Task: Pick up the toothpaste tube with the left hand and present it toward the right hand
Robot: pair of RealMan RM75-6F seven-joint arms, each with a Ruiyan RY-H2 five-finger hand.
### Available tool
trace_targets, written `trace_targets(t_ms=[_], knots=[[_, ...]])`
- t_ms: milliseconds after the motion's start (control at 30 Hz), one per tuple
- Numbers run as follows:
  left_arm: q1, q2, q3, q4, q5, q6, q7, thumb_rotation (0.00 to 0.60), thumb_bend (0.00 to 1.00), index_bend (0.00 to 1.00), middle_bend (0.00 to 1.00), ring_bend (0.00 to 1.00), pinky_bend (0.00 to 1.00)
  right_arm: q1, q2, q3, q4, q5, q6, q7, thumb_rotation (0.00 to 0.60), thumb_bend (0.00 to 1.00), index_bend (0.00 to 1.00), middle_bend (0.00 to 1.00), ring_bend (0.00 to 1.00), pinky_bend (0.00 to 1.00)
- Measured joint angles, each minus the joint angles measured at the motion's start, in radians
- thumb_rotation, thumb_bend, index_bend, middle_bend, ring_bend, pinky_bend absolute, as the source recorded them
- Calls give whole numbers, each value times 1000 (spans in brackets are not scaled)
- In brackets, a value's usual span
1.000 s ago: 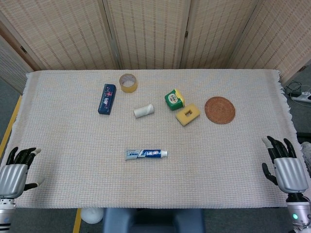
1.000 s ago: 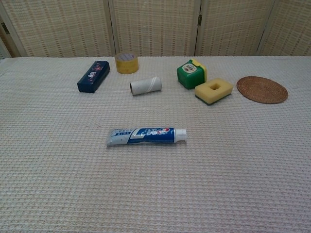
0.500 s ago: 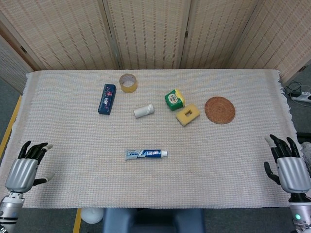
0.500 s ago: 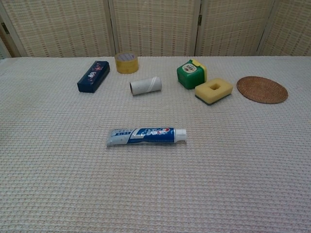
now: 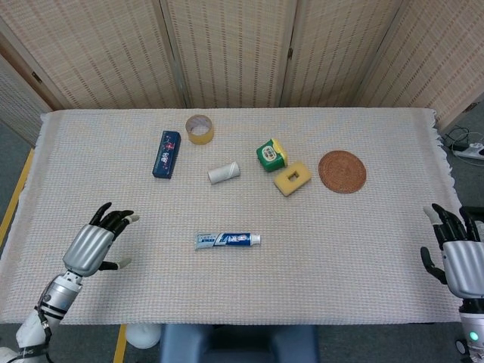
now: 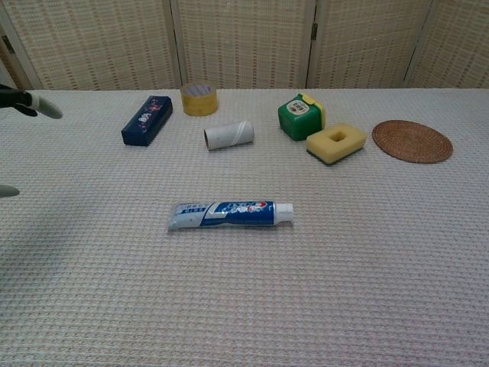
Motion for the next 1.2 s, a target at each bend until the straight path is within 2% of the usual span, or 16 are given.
trace_targets(t_ms=[167,367,633,967,1200], knots=[[-83,-76,-21,30,-14,-91,-6,600,201,214,203,217,52,6,0,1,-3,1,-11,2,600,505,0,109,133,1],[-170,-197,-39,97,-41,-172,43,600,202,219,203,219,59,6,4,-1,-8,3,-14,-3,600,505,0,108,134,1],[-266,-359,-71,219,-133,-258,119,600,202,215,203,221,62,8,4,0,-9,12,-22,-5,600,506,0,108,133,1],[-328,-517,-85,334,-237,-308,181,600,206,218,223,241,68,8,0,0,4,34,-38,11,600,505,0,97,131,1],[-360,-593,-112,471,-298,-315,195,600,225,260,264,271,79,7,-2,0,18,47,-47,30,600,505,0,93,127,1]])
